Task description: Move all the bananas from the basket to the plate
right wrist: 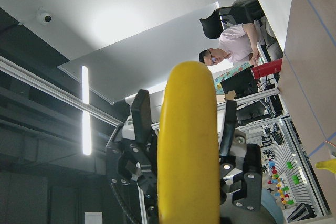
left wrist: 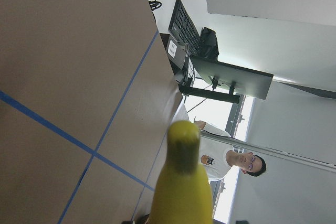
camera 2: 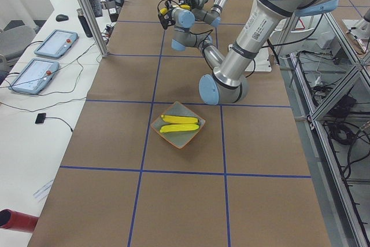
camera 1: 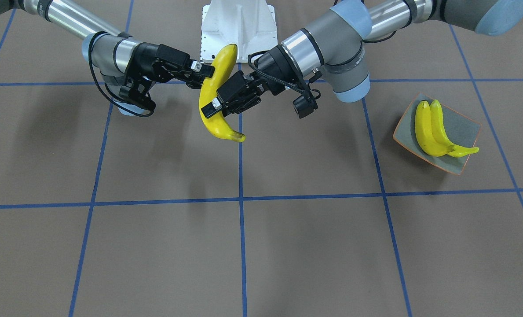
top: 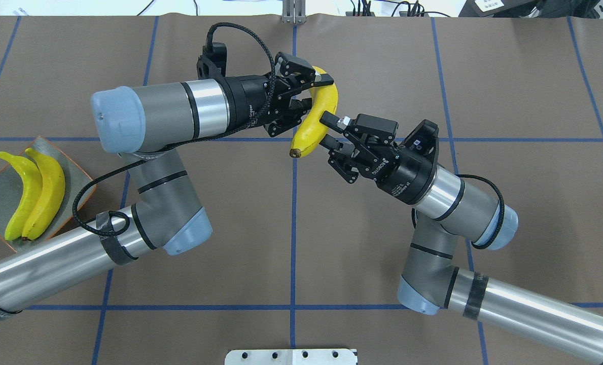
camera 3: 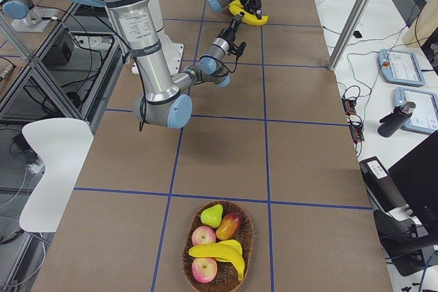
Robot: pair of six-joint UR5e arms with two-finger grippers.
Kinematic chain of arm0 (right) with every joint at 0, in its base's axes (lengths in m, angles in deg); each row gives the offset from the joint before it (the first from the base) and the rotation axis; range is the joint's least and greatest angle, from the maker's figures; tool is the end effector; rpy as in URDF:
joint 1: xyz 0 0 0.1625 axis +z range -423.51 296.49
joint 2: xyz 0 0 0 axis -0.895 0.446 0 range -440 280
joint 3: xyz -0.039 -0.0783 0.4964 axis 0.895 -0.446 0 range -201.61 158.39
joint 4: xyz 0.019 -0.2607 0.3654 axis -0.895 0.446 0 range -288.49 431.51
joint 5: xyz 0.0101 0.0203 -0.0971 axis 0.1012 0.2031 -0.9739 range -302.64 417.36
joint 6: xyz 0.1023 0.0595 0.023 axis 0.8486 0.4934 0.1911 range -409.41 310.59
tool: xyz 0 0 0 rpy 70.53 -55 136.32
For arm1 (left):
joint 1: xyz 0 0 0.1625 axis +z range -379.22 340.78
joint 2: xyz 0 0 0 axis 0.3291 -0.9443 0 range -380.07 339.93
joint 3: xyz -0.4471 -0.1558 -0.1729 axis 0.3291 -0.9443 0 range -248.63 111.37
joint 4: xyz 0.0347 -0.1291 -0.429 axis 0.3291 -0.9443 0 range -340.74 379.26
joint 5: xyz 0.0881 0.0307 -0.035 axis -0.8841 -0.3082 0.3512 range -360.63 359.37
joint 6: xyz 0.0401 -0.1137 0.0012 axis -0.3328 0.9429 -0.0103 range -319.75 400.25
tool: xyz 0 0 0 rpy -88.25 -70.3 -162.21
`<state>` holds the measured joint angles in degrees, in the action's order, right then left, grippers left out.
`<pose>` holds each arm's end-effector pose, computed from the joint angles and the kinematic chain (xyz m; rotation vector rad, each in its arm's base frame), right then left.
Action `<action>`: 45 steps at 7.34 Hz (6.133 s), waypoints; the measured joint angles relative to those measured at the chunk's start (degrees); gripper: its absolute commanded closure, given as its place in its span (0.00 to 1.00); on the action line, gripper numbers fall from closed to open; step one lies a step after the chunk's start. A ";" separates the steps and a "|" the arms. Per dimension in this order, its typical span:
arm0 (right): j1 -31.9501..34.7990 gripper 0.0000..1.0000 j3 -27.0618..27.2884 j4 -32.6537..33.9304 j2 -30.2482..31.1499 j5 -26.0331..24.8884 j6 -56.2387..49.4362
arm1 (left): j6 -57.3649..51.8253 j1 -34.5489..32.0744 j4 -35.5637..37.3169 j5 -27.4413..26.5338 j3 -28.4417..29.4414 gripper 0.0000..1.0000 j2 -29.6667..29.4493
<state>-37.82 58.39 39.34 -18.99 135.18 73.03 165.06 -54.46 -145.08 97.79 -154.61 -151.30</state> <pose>-0.5134 -0.4231 0.3095 -0.0546 -2.5672 0.6785 0.5444 -0.5264 0.1456 -0.0924 1.9997 -0.6599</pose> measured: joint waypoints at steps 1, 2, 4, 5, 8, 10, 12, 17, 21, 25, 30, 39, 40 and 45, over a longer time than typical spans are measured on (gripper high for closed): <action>0.01 0.00 0.02 0.05 0.07 -0.03 -0.72 | -0.07 0.11 -0.03 0.02 -0.06 1.00 -0.05; 0.05 0.00 0.04 0.00 0.16 -0.03 -1.88 | -0.15 0.17 0.01 0.02 -0.07 1.00 -0.03; 0.26 0.00 0.32 -0.53 1.24 0.29 -2.72 | -0.35 0.15 0.06 0.04 -0.02 1.00 0.31; 0.69 0.00 0.51 -1.52 2.66 0.43 -3.06 | -1.18 -0.05 0.05 0.51 -0.60 1.00 1.97; 5.35 0.00 -1.53 0.17 5.95 5.65 -11.22 | -11.61 -4.53 1.00 10.85 -4.21 1.00 11.16; 9.43 0.00 -2.72 5.57 7.07 12.73 -17.21 | -20.05 -10.02 2.15 20.12 -4.57 1.00 17.67; 11.54 0.00 -2.66 13.36 7.90 15.86 -23.55 | -30.97 -13.11 2.94 24.80 -5.00 1.00 25.28; 21.44 0.00 1.11 37.26 10.52 27.50 -39.02 | -50.61 -15.15 12.16 25.63 -6.00 1.00 33.88; 24.37 0.00 2.03 42.92 13.51 29.33 -45.03 | -62.82 -19.83 19.95 26.21 -6.82 1.00 37.47; 29.48 0.00 2.17 48.79 15.04 34.84 -53.28 | -59.96 -20.26 28.23 24.55 -12.85 1.00 43.27; 29.86 0.00 2.23 49.02 15.55 35.14 -53.80 | -55.59 -13.56 29.51 18.57 -14.29 1.00 43.97; 29.85 0.00 3.30 48.65 16.65 34.73 -53.80 | -56.03 -13.36 29.61 18.76 -14.42 0.00 45.25; 29.85 0.00 3.57 48.67 16.78 34.83 -53.80 | -56.12 -13.41 29.60 18.76 -14.42 0.00 45.24; 30.03 0.00 4.02 48.89 16.91 35.32 -53.77 | -56.32 -22.16 31.06 28.35 -18.31 0.00 45.27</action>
<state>-7.80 62.41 88.23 -2.08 170.50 19.26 108.74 -76.62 -114.02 126.14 -172.92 -106.03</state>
